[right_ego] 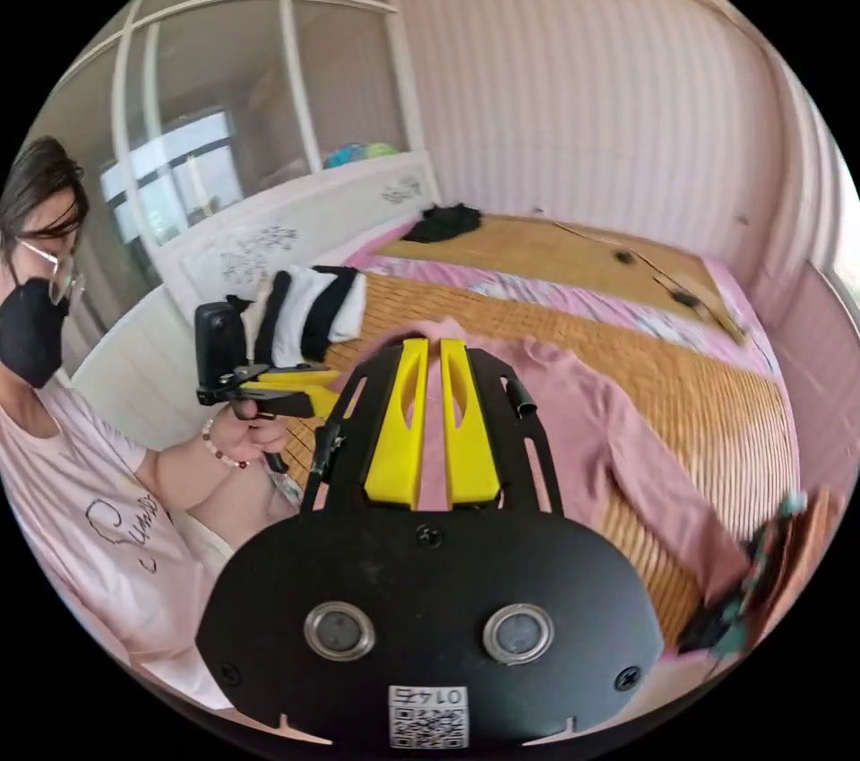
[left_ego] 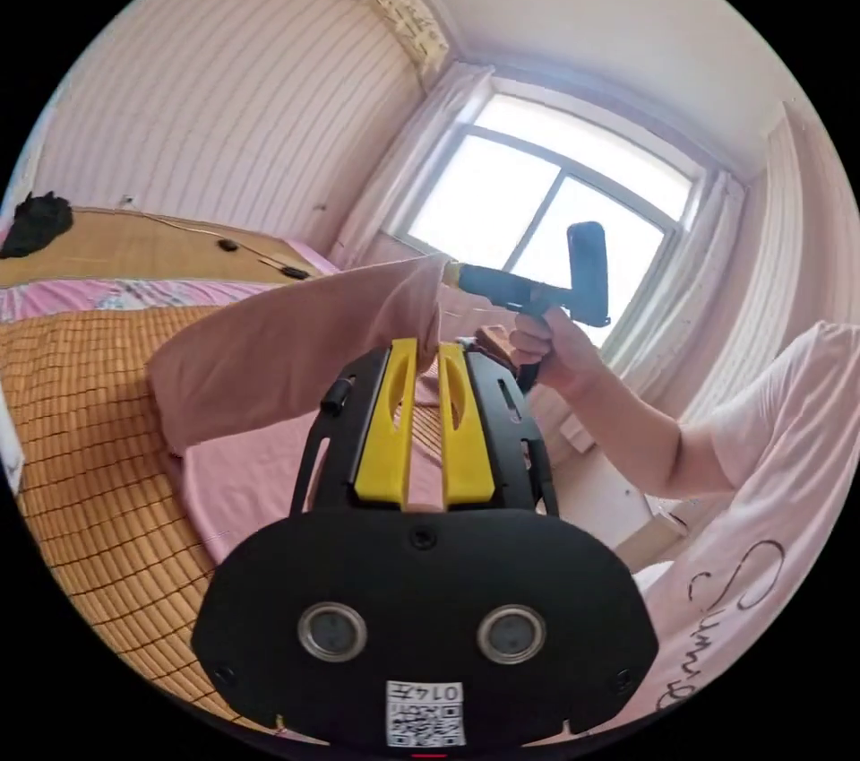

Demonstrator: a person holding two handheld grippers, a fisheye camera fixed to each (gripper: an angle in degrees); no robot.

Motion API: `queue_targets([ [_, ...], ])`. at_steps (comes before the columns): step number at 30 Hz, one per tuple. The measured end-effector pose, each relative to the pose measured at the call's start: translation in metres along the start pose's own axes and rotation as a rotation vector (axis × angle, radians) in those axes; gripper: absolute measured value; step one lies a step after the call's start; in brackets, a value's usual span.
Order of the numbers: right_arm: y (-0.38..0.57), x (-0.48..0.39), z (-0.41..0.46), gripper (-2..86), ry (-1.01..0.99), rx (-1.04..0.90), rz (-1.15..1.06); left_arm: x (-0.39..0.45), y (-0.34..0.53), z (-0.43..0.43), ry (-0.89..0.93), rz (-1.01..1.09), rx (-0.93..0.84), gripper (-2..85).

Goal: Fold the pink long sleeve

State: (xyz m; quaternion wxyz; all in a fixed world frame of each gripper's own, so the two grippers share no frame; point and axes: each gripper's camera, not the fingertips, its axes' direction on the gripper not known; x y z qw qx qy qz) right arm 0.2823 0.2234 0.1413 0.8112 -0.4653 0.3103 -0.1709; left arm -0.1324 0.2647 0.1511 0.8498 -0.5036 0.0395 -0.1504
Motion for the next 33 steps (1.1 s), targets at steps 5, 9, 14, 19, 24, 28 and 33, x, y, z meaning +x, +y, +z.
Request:
queue_targets([
  [5,0.130,0.094,0.038,6.1,0.207,-0.406,0.345,0.017,0.055,0.089,0.082,-0.019,-0.312,6.5],
  [9,0.152,0.111,0.060,7.1,0.182,-0.431,0.414,-0.016,0.095,0.101,-0.047,-0.103,-0.493,6.3],
  [14,0.084,0.091,0.113,7.2,0.099,-0.379,0.217,-0.068,0.089,0.088,-0.345,-0.129,-0.536,5.4],
  [19,-0.032,0.054,0.200,8.7,0.007,-0.327,-0.074,-0.105,0.061,0.093,-0.574,-0.106,-0.507,5.0],
  [24,-0.121,0.035,0.290,11.1,0.002,-0.335,-0.193,-0.135,0.033,0.134,-0.651,-0.055,-0.538,6.5],
  [28,-0.161,0.044,0.359,11.6,0.058,-0.425,-0.124,-0.158,0.028,0.175,-0.668,-0.034,-0.643,7.8],
  [33,-0.186,0.048,0.387,3.4,0.024,-0.519,-0.059,-0.184,0.029,0.200,-0.613,-0.108,-0.651,1.3],
])
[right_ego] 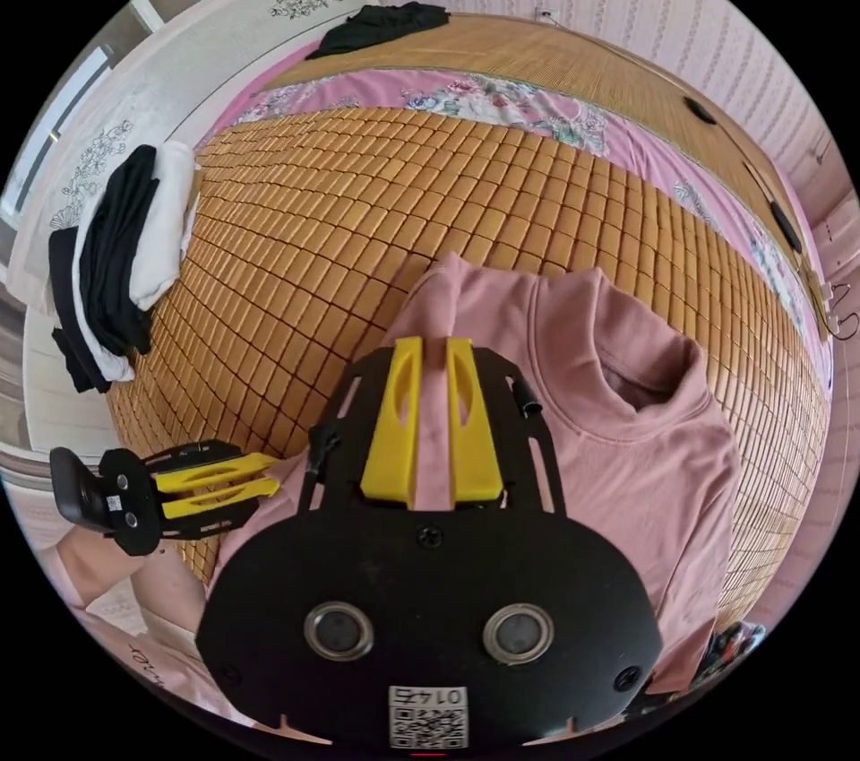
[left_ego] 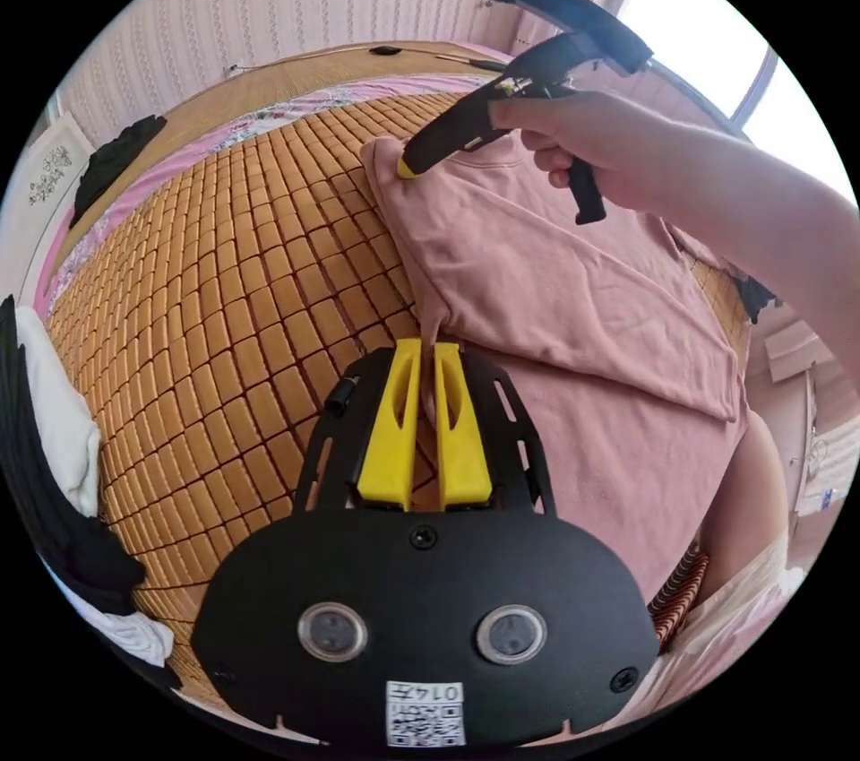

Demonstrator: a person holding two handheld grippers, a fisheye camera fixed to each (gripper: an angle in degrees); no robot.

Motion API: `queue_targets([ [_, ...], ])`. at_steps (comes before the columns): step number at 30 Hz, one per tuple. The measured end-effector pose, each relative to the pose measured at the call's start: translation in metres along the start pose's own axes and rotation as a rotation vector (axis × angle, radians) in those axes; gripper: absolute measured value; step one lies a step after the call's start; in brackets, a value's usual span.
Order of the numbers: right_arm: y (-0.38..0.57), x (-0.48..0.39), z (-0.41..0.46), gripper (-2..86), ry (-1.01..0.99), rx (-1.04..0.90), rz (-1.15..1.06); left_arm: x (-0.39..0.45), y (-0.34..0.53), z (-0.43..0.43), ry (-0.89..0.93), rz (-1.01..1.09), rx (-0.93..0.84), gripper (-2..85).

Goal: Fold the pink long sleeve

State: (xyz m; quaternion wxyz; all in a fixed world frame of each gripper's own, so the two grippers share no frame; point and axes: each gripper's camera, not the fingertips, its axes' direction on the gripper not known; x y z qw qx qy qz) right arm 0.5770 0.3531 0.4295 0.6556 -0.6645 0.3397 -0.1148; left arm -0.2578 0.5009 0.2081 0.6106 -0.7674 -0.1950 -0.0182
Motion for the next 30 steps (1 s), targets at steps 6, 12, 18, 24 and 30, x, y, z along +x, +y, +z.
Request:
queue_targets([
  [6,-0.026,-0.025,-0.028,1.9,-0.129,0.066,-0.069,-0.017,0.014,-0.024,0.051,-0.110,0.123,-0.2],
  [12,0.031,-0.018,-0.116,0.8,-0.130,0.278,-0.082,-0.041,0.023,-0.016,0.001,-0.228,0.013,3.6],
  [18,0.235,-0.011,-0.160,0.0,0.010,0.099,-0.119,-0.007,0.052,-0.045,-0.035,-0.192,0.060,5.7],
  [24,0.382,-0.008,-0.154,-0.8,0.213,0.006,0.059,0.092,0.100,-0.042,0.128,-0.052,-0.040,5.1],
  [30,0.417,0.004,-0.189,-0.8,0.242,0.007,0.244,0.139,0.122,-0.022,0.013,-0.067,-0.099,3.7],
])
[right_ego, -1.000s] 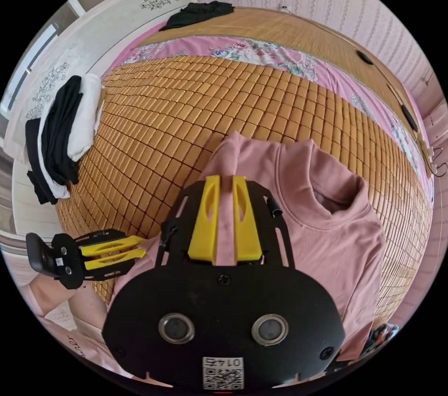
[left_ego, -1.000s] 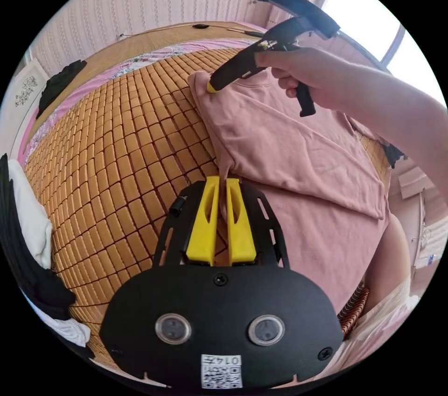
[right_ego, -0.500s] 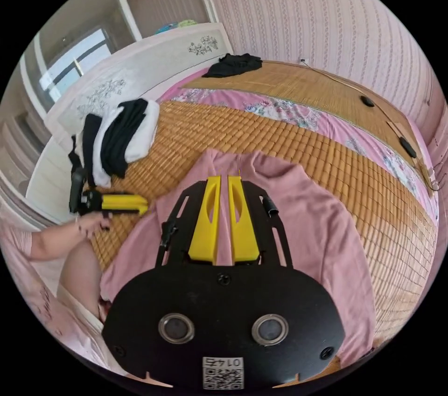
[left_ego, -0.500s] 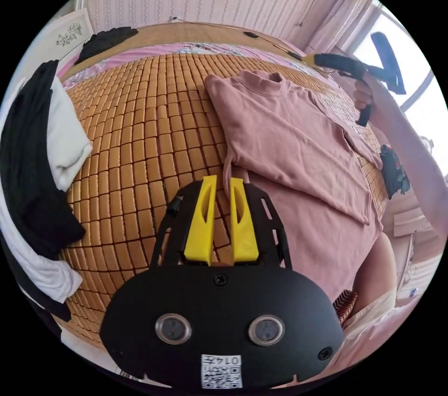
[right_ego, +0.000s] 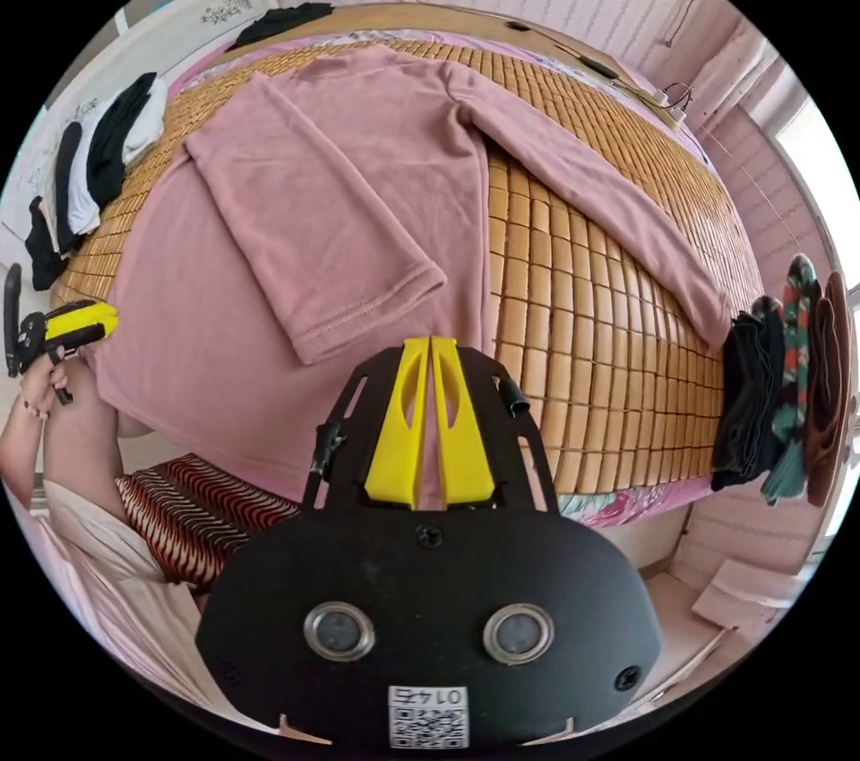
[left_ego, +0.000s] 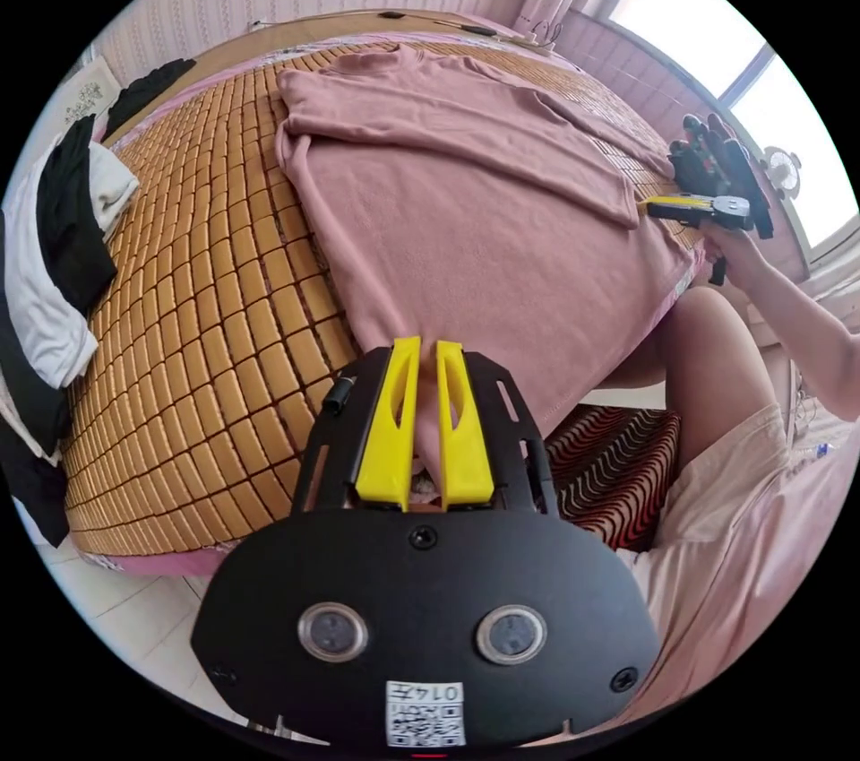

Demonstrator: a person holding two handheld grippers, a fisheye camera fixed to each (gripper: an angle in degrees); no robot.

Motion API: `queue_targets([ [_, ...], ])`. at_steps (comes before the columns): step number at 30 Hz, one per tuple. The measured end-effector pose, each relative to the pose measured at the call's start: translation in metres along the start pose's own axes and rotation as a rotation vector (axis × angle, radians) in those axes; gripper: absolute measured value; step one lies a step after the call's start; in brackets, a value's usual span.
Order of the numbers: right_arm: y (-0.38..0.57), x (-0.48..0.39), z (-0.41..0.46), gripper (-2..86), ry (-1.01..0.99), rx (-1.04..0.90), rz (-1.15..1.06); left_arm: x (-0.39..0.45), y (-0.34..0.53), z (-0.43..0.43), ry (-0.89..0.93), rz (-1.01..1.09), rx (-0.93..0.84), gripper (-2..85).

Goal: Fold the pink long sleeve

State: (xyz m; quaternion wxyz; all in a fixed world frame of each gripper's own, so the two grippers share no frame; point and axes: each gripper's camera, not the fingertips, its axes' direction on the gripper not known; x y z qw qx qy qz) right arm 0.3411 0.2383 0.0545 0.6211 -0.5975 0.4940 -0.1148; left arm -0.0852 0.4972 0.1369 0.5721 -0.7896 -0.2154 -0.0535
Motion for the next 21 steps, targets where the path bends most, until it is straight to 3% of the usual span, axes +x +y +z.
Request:
queue_targets([
  [8,0.054,0.083,-0.039,3.4,0.008,0.266,0.320,0.032,-0.017,0.012,-0.013,0.058,-0.106,2.1],
  [10,0.061,0.115,-0.046,5.8,0.117,0.315,0.355,0.036,-0.026,0.011,-0.019,0.039,-0.137,4.5],
  [14,0.056,0.175,-0.050,6.5,0.314,0.327,0.469,0.057,-0.045,-0.022,0.033,0.030,0.042,6.4],
  [18,0.055,0.261,-0.055,10.1,0.234,0.360,0.671,0.104,-0.090,-0.050,-0.067,0.162,0.237,7.4],
  [21,0.055,0.307,-0.054,10.7,0.180,0.387,0.740,0.148,-0.142,-0.041,-0.070,0.308,0.262,7.7],
])
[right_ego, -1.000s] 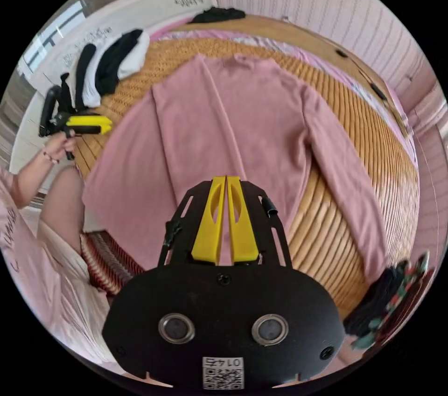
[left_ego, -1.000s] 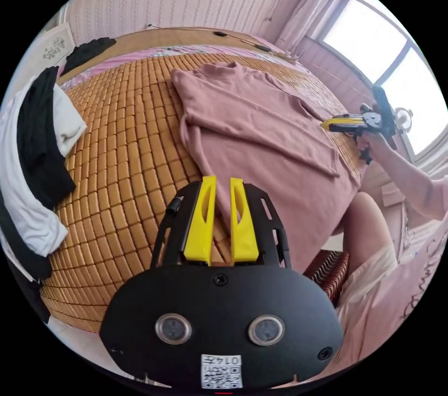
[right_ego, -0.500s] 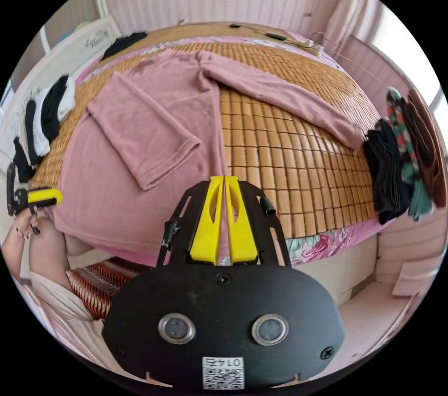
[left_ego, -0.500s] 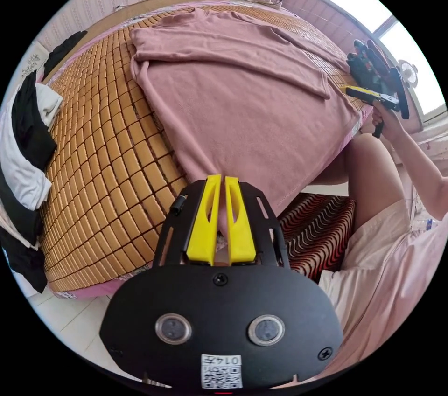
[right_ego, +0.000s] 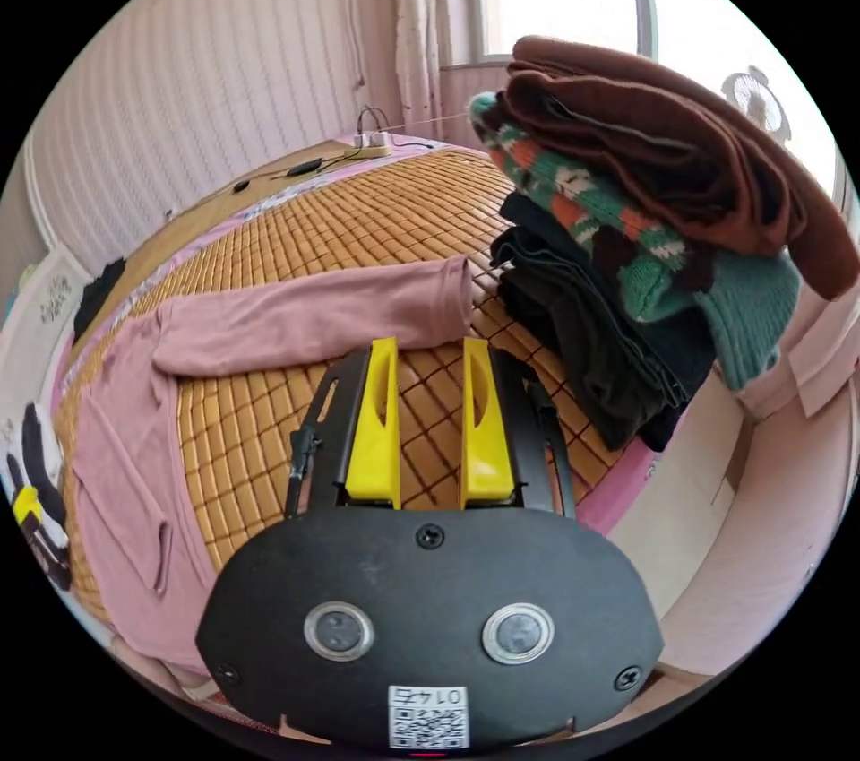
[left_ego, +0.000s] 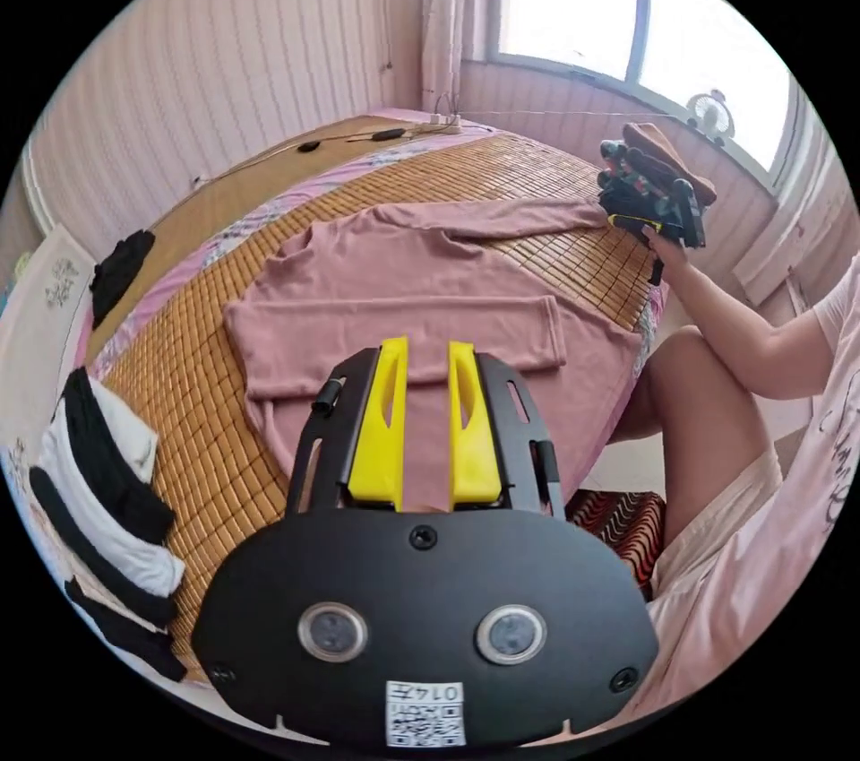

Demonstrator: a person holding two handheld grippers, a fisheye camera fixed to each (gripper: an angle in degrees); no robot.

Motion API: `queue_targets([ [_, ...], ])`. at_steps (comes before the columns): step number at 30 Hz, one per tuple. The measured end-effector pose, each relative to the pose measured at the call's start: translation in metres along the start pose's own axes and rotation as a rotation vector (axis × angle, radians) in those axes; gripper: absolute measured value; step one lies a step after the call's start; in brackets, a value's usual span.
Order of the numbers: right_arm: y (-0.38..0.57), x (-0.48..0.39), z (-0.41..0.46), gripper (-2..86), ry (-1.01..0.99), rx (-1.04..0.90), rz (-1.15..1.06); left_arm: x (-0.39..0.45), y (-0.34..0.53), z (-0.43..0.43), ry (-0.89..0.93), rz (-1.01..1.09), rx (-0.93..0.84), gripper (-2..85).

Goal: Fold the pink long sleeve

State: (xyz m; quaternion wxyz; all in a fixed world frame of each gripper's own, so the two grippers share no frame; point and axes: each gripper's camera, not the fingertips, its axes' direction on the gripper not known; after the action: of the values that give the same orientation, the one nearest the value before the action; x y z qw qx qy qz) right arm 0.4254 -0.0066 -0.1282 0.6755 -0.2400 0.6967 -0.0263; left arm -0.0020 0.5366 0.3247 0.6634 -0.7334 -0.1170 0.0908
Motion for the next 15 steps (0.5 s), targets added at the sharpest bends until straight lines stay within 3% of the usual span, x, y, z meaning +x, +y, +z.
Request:
queue_targets([
  [5,-0.023,0.029,0.008,10.6,-0.043,0.018,0.018,0.056,-0.097,0.062,0.167,0.175,0.029,8.0],
  [9,-0.032,0.045,0.029,9.1,-0.004,-0.088,-0.009,0.113,-0.178,0.126,0.327,0.287,0.007,8.3],
  [15,-0.040,0.068,0.033,5.7,-0.072,-0.163,-0.029,0.197,-0.277,0.203,0.376,0.427,-0.036,8.4],
])
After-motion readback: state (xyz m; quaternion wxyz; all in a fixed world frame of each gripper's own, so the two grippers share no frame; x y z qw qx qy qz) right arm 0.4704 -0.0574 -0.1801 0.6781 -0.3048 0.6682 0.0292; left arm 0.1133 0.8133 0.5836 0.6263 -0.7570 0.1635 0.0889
